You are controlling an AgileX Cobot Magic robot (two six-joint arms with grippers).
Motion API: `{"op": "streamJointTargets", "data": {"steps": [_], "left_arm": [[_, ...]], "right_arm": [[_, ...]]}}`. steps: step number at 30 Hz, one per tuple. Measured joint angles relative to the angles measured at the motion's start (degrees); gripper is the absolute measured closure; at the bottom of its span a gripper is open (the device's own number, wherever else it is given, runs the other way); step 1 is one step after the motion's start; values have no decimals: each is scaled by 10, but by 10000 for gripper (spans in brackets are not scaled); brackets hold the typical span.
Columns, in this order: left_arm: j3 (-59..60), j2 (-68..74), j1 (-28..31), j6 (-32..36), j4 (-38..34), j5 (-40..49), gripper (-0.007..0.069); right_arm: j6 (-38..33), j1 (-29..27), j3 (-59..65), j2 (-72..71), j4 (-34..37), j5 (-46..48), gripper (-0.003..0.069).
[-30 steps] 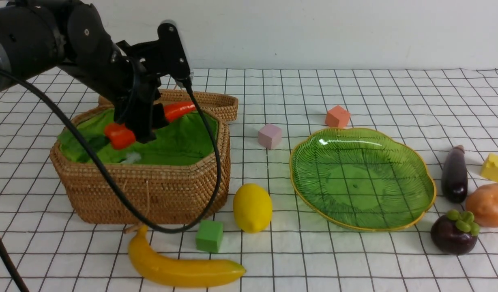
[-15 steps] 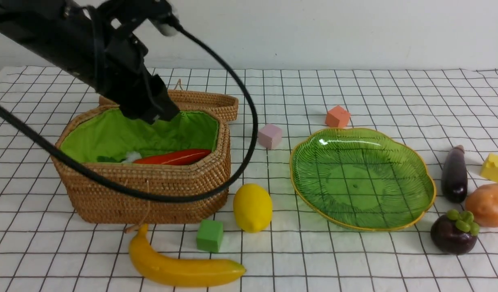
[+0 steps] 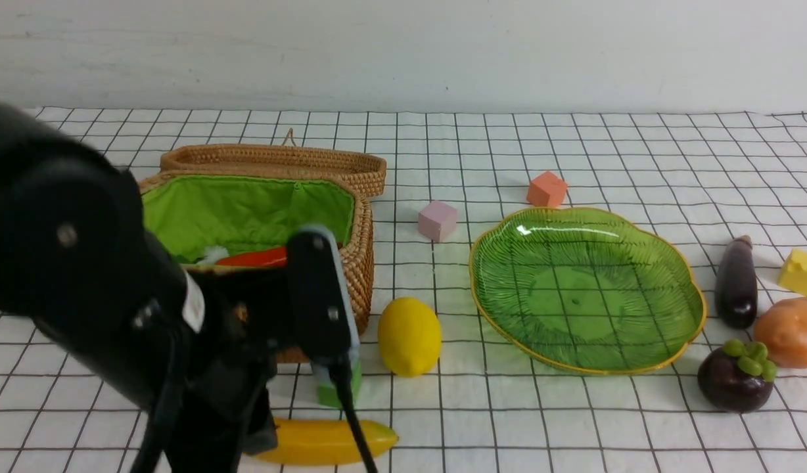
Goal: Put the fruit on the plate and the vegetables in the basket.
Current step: Use the left arm to grab a banana and put it into the right plate
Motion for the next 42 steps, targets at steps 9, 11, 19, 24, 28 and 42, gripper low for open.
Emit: {"op": "streamJointTargets", "data": {"steps": [9, 11, 19, 24, 28, 42], "left_arm": [[37, 91, -6, 40, 31, -143, 277], [37, 120, -6, 41, 52, -156, 177], [37, 218, -6, 38, 120, -205, 85], [36, 248, -6, 36, 125, -201, 159], [35, 249, -6, 34, 122, -169, 333], [-217, 187, -128, -68, 47, -181, 318]], "right_arm": [[3, 0, -1, -38, -4, 34, 550], [3, 0, -1, -39, -4, 38, 550], [3, 0, -1, -39, -4, 48, 554], [3, 0, -1, -41, -4, 50, 557], [4, 0, -1, -41, -4, 50, 557], [226, 0, -1, -42, -203, -51, 557]]}}
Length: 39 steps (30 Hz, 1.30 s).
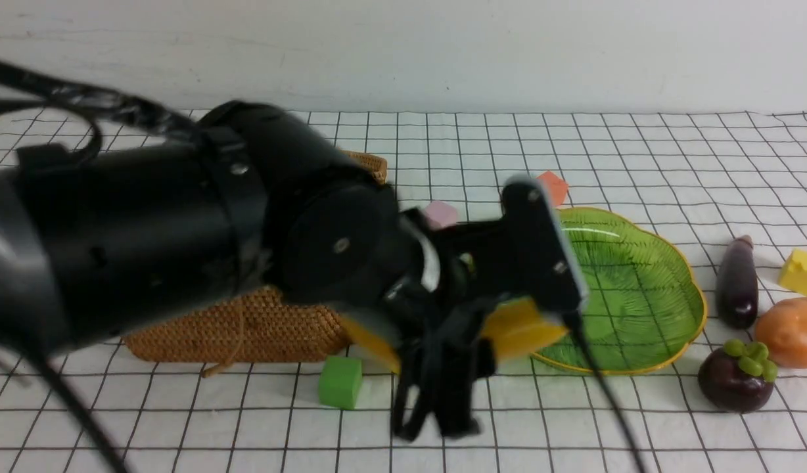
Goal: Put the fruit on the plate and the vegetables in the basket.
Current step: Use the left arm to grab a banana and put it into the right plate, then grab a lemon with your left arm and place it on the plate on the right
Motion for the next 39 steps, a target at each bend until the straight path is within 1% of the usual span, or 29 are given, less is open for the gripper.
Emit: {"op": "streamJointTargets", "data": {"steps": [1, 4, 6, 7, 8, 9, 10, 11, 13, 15, 17, 19, 20, 21, 22, 23, 24, 25, 26, 28, 30, 31, 32, 34, 35, 36, 37, 38, 39], "left_arm": [[-8, 6, 0, -1, 0, -3, 318], [-148, 134, 8, -8, 1, -37, 318], [-226, 217, 10, -9, 6, -40, 318], [-286, 273, 10, -4, 9, -38, 318], [-294, 273, 10, -4, 10, -38, 318], [-357, 330, 11, 8, 9, -36, 318], [-391, 362, 11, 12, 5, -34, 318], [-397, 368, 11, 12, 5, -34, 318], [-453, 427, 11, 17, -18, -35, 318], [-465, 442, 11, 19, -34, -38, 316], [-468, 449, 11, 19, -50, -38, 284], [-469, 450, 11, 20, -72, -39, 195], [-470, 450, 11, 20, -73, -39, 186], [-472, 450, 11, 18, -88, -37, 120], [-472, 450, 11, 17, -92, -35, 95], [-473, 450, 11, 13, -102, -23, 34], [-473, 450, 11, 13, -102, -21, 28], [-473, 448, 11, 8, -107, 2, -10], [-473, 443, 11, 2, -110, 26, -24], [-472, 427, 11, -20, -114, 81, -24], [-472, 412, 11, -40, -115, 112, -13], [-472, 381, 11, -86, -116, 167, 36], [-472, 358, 11, -115, -115, 196, 62], [-472, 305, 11, -201, -104, 269, 190], [-472, 282, 11, -230, -97, 285, 249], [-472, 277, 11, -230, -94, 288, 265], [-468, 236, 11, -283, -72, 300, 380], [-461, 207, 11, -314, -55, 303, 465], [-452, 183, 11, -338, -42, 305, 530]], "right_arm": [[3, 0, 0, 0, -3, -1, 557], [24, 0, 0, 0, -18, -4, 557], [29, 0, 0, 0, -15, 1, 557], [29, 0, 0, 0, -11, 7, 557], [29, 0, 0, 0, -11, 7, 557], [29, 0, 0, 0, -7, 17, 557], [29, 0, 0, 0, -7, 24, 557], [29, 0, 0, 0, -7, 25, 557], [29, 0, 0, 0, -1, 41, 553], [22, 0, 0, 0, 3, 56, 552], [17, 0, 0, 0, 4, 64, 551], [6, 0, 0, 0, 4, 68, 550], [6, 0, 0, 0, 4, 68, 550], [3, 0, 0, 0, 4, 68, 550], [3, 0, 0, 0, 4, 67, 550], [2, 0, 0, 0, 4, 67, 550], [2, 0, 0, 0, 4, 67, 550], [2, 0, 0, 0, 8, 68, 550], [2, 0, 0, 0, 11, 68, 550], [1, 0, 0, 0, 19, 68, 550], [1, 0, 0, 0, 22, 70, 550], [-4, 0, 0, 0, 24, 74, 550], [-10, 0, 0, 0, 27, 74, 550], [-22, 0, 0, 0, 37, 75, 550], [-25, 0, 0, 0, 42, 75, 550], [-26, 0, 0, 0, 43, 75, 550], [-31, 0, 0, 0, 50, 75, 550], [-37, 0, 0, 0, 54, 75, 550], [-40, 0, 0, 0, 56, 75, 550]]}}
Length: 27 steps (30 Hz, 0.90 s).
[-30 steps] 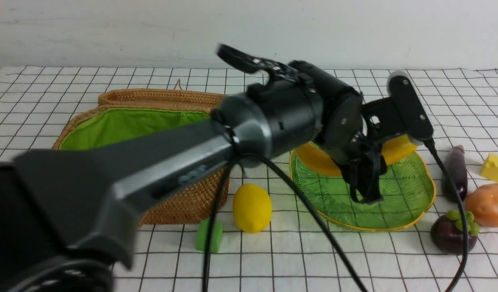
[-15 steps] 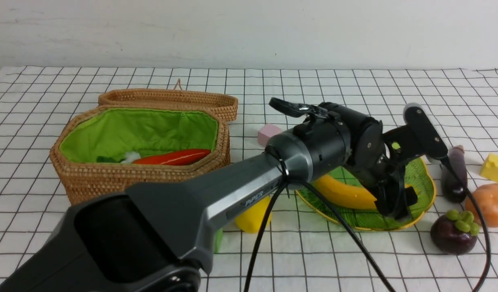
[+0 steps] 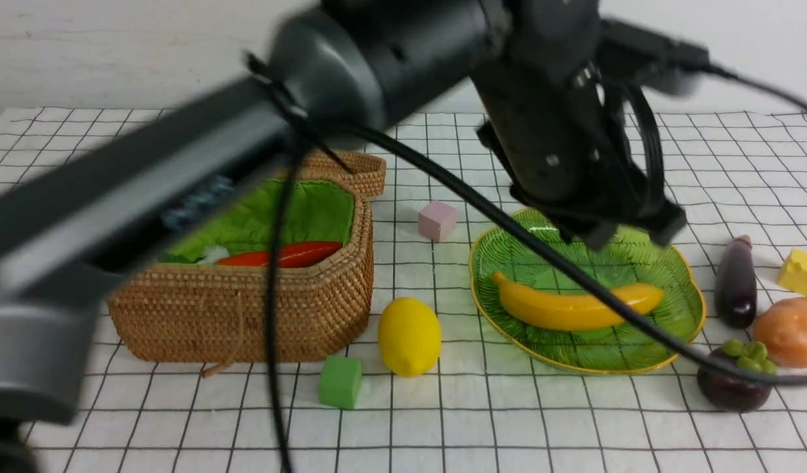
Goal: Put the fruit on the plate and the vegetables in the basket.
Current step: Grab a lemon with your left arm and place it on the plate on the right
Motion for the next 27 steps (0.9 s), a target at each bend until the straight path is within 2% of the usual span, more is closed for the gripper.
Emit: {"op": "streamJointTargets", "data": {"steps": [2, 5, 9, 13, 16, 17, 18, 19, 21, 24, 27], "left_arm": [[42, -58, -1, -53, 26, 3, 634], [132, -110, -12, -97, 39, 7, 638], [233, -112, -36, -122, 61, 7, 618], [272, -61, -39, -149, 116, 6, 492], [268, -19, -13, -196, 146, -18, 326], [263, -1, 3, -219, 152, -28, 242], [263, 2, 5, -219, 152, -28, 242], [259, 18, 19, -236, 157, -43, 149], [258, 38, 36, -260, 162, -67, 39], [258, 57, 42, -278, 170, -95, -27], [258, 69, 42, -287, 189, -113, -44]], "right_arm": [[-4, 0, 0, 0, 8, 0, 550], [-14, 0, 0, 0, 13, 2, 548], [-17, 0, 0, 0, 15, 10, 547], [-24, 0, 0, 0, 15, 19, 543], [-36, 0, 0, 0, 16, 24, 540], [-41, 0, 0, 0, 16, 26, 539], [-41, 0, 0, 0, 16, 27, 539], [-43, 0, 0, 0, 17, 28, 539], [-47, 0, 0, -1, 17, 28, 539], [-50, 0, 0, -1, 17, 28, 537], [-60, 0, 0, -1, 17, 28, 536]]}}
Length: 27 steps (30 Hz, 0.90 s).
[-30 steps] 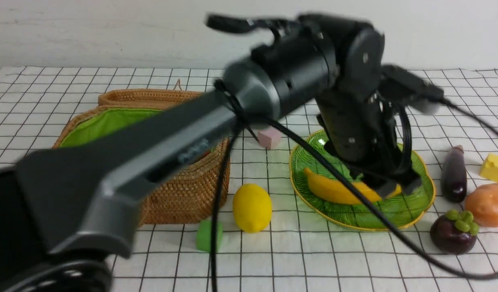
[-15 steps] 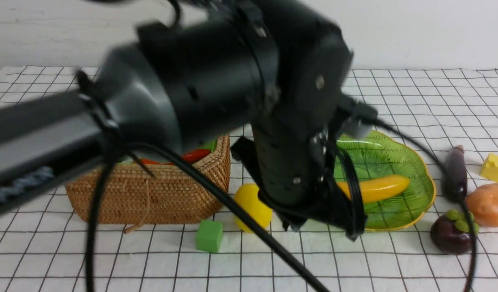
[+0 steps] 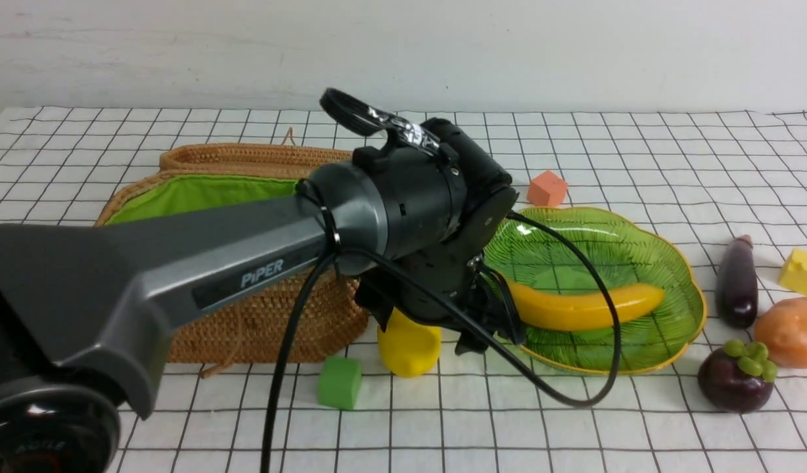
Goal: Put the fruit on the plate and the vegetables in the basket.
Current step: Grab a lemon with your left arm and place it on the plate on the right
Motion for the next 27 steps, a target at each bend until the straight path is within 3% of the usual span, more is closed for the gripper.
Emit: {"op": "streamJointTargets", "data": {"steps": [14, 19, 27], "left_arm": [[-5, 39, -1, 11, 42, -17, 60], [-5, 39, -21, 77, 34, -12, 61], [-5, 39, -36, 97, 24, -24, 21]], "right_arm": [[-4, 0, 0, 0, 0, 0, 531], [-4, 0, 0, 0, 0, 0, 534], [-13, 0, 0, 0, 2, 0, 536]]}}
